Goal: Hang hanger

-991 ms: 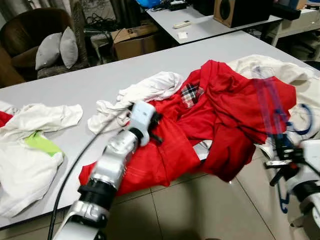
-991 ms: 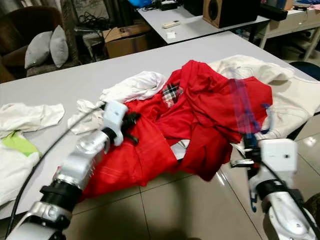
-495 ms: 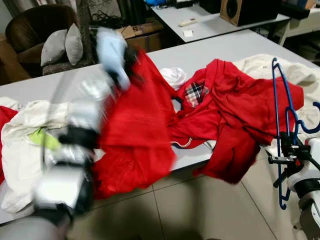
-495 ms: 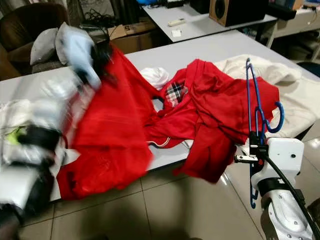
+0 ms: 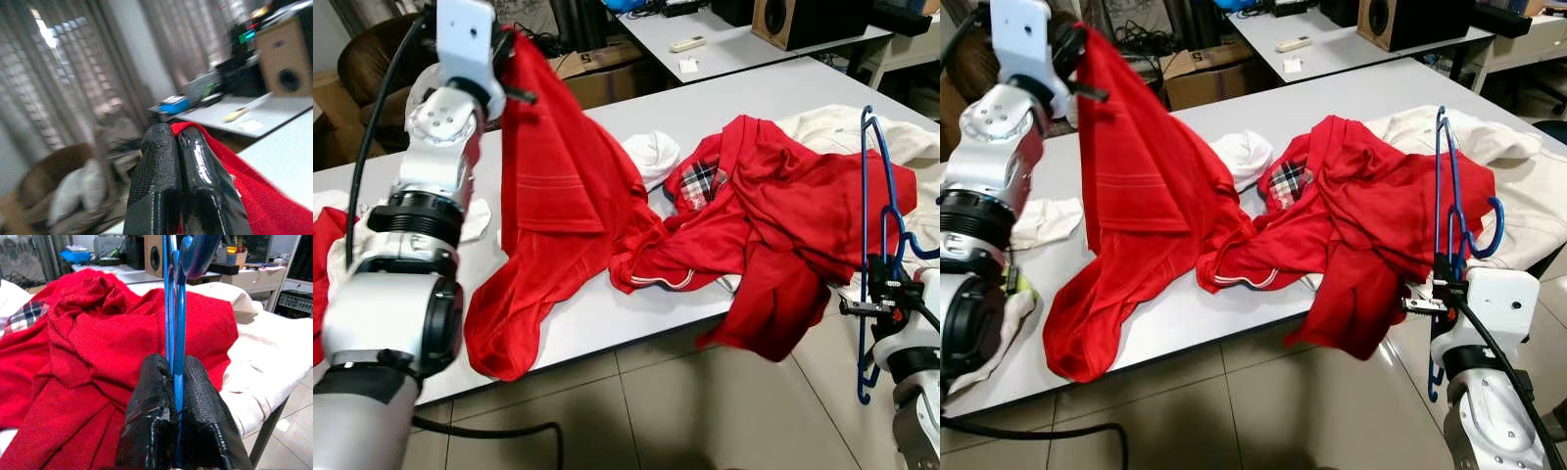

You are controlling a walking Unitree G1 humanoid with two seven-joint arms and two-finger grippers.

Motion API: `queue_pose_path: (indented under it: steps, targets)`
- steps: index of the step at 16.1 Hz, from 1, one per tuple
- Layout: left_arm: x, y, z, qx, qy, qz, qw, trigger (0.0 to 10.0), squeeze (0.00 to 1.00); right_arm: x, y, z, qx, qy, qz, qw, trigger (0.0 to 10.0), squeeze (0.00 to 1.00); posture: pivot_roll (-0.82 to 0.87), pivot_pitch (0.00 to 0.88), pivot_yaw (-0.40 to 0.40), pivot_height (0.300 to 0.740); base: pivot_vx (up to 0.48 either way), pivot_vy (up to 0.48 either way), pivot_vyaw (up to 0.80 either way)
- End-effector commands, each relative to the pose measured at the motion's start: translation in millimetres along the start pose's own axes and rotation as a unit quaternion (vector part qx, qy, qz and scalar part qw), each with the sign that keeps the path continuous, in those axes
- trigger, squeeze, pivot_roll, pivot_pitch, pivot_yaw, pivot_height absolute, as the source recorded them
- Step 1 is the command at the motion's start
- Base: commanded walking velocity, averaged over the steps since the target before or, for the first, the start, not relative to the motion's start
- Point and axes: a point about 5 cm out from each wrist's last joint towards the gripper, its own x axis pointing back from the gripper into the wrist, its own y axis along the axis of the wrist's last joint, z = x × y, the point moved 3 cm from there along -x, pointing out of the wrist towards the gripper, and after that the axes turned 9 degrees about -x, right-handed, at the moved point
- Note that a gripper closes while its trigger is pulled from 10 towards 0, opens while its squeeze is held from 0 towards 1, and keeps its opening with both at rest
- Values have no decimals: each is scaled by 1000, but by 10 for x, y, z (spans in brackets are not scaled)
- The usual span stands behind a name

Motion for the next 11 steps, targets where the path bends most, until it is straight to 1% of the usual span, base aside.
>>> queue_pose_path:
  steps: [1,2,3,4,5,6,7,8,9,10,11]
  targets:
    - [-31,144,207,-22,41,-17,999,0,0,-14,9,20,-5,0,-6,1000,10000,0,-230,0,173,740,0,0,0]
    - [-25,140,327,-50,65,-12,997,0,0,-21,15,29,-7,0,-8,1000,10000,0,-228,0,177,740,0,0,0]
    - [-37,145,310,-63,49,-12,997,0,0,-26,13,40,-7,1,-10,1000,10000,0,-228,0,179,740,0,0,0]
    - [-51,159,240,-65,26,-18,997,0,0,-31,9,51,-7,2,-10,1000,10000,0,-228,0,182,740,0,0,0]
    - [-65,187,155,-57,1,-26,998,0,0,-34,8,58,-8,3,-10,1000,10000,0,-228,0,183,740,0,0,0]
    - [-95,319,-148,7,-93,-55,994,0,0,-43,8,84,-9,7,-13,1000,10000,0,-230,0,187,740,0,0,0]
    - [-99,565,-417,71,-181,-102,976,0,0,-52,10,115,-11,11,-15,1000,10000,0,-231,0,190,740,0,0,0]
    - [-104,642,-445,89,-193,-113,971,0,0,-54,11,121,-11,12,-16,1000,10000,0,-231,0,191,740,0,0,0]
    - [-119,861,-468,139,-215,-147,955,0,0,-59,12,132,-12,13,-17,1000,10000,0,-233,0,194,740,0,0,0]
    - [-147,1135,-395,206,-223,-184,935,0,0,-62,17,142,-13,13,-19,1000,10000,0,-235,0,200,740,0,0,0]
    - [-182,1358,-249,264,-210,-210,918,0,0,-63,21,145,-13,13,-21,1000,10000,0,-237,0,204,740,0,0,0]
